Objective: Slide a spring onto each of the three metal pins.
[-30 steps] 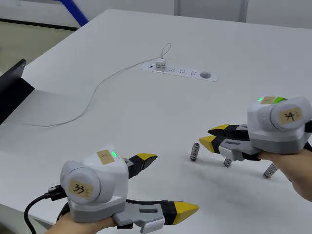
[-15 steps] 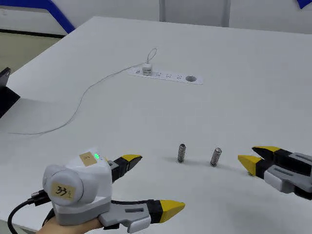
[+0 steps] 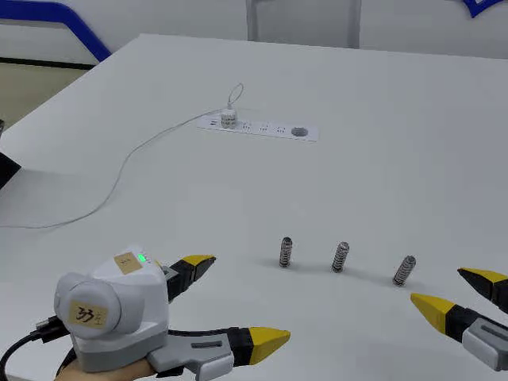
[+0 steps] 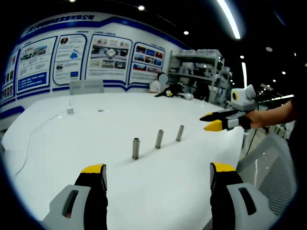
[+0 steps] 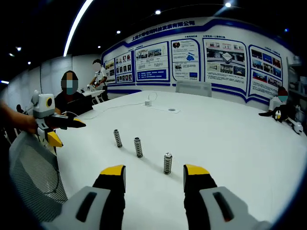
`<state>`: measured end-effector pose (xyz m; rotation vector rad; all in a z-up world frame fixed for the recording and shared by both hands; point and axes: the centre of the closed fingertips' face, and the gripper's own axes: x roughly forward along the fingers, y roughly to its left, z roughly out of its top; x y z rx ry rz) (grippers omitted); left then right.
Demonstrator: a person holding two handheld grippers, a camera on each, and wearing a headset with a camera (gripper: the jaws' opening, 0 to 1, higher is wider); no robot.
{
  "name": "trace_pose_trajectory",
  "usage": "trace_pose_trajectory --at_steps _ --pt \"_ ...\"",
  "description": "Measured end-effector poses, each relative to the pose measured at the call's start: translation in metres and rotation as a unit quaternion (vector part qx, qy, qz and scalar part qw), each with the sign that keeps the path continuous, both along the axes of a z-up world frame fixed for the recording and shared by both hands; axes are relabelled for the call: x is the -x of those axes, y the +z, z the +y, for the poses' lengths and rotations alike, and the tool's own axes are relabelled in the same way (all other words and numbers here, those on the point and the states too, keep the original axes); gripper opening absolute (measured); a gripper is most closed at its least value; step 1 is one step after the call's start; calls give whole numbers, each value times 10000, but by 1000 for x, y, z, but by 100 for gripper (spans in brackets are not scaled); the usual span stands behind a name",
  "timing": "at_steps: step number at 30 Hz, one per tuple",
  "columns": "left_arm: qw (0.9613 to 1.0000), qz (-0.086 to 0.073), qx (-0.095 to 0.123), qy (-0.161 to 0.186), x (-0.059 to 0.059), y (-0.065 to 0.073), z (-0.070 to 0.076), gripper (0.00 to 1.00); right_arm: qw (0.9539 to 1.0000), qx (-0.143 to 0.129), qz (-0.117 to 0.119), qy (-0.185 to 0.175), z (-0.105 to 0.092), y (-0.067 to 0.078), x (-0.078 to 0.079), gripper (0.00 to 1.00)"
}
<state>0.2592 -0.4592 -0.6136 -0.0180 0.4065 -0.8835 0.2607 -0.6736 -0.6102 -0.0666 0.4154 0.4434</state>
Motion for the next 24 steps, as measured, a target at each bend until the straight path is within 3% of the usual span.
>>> trace_pose_trajectory --at_steps 4,12,15,17,24 --pt "10000 49 20 36 0 -1 0 94 9996 -182 53 -201 -3 -1 4 59" --pt "9997 82 32 226 -5 -1 7 100 9991 -273 50 -319 -1 -2 13 73" --pt "9996 95 31 275 -7 -1 8 100 9990 -234 83 -363 -3 -9 15 78" --pt "9995 108 50 300 -7 -1 9 100 9991 -69 198 -379 -6 -18 16 81" --pt "9996 147 35 256 -5 -3 7 100 9982 -119 205 -557 -13 -21 17 83"
